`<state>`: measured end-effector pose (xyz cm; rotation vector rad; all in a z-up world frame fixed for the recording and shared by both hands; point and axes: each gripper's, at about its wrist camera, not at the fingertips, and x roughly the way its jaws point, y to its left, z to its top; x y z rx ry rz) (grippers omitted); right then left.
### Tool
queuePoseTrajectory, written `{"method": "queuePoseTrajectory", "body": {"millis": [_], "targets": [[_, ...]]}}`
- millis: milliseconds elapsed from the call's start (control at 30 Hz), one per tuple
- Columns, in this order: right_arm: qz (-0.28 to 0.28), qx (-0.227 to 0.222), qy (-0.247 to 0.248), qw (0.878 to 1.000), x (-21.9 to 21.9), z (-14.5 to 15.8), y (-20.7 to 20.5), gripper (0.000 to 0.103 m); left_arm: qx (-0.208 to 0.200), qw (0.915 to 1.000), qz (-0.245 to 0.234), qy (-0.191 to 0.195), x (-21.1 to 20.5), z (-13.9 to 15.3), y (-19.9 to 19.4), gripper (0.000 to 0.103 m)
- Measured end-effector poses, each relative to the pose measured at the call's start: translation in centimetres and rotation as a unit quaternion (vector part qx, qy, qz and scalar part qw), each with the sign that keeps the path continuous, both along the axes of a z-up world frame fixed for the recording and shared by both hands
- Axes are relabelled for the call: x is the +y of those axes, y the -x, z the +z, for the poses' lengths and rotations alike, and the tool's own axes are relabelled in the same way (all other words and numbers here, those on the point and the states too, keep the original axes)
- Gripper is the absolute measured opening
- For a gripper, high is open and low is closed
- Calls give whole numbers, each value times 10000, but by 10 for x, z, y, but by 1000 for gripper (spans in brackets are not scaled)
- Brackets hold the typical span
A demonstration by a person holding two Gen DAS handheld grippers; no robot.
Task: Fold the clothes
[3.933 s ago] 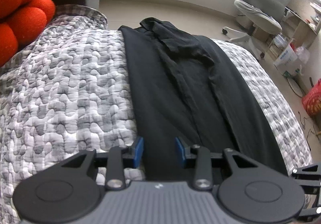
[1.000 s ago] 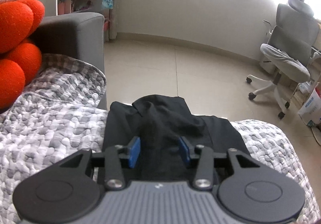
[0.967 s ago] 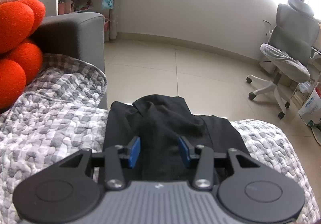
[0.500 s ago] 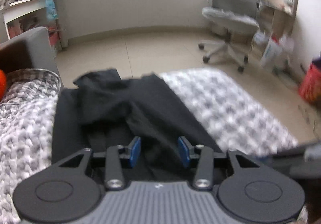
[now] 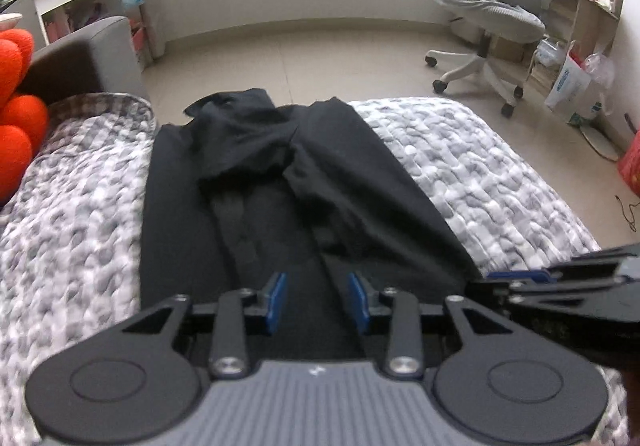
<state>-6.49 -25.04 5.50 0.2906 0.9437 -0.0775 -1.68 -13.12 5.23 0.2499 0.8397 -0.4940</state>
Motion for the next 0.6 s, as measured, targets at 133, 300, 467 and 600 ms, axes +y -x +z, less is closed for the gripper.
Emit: {"method": "queuePoseTrajectory", "body": {"millis": [133, 300, 467, 600], "targets": [[63, -274, 57, 9996, 3, 14, 8, 22, 71, 9998, 206, -31, 23, 8, 13, 35], [318, -209, 189, 9991, 14, 15, 13, 22, 290, 9986, 432, 24, 51, 0, 28, 35], [444, -126, 351, 9983, 24, 9, 18, 22, 522, 9966, 630, 90, 77, -10, 43, 35], [511, -194, 256, 9982, 28, 10, 26, 22, 707, 9943, 788, 142, 99, -18, 55, 35]]}}
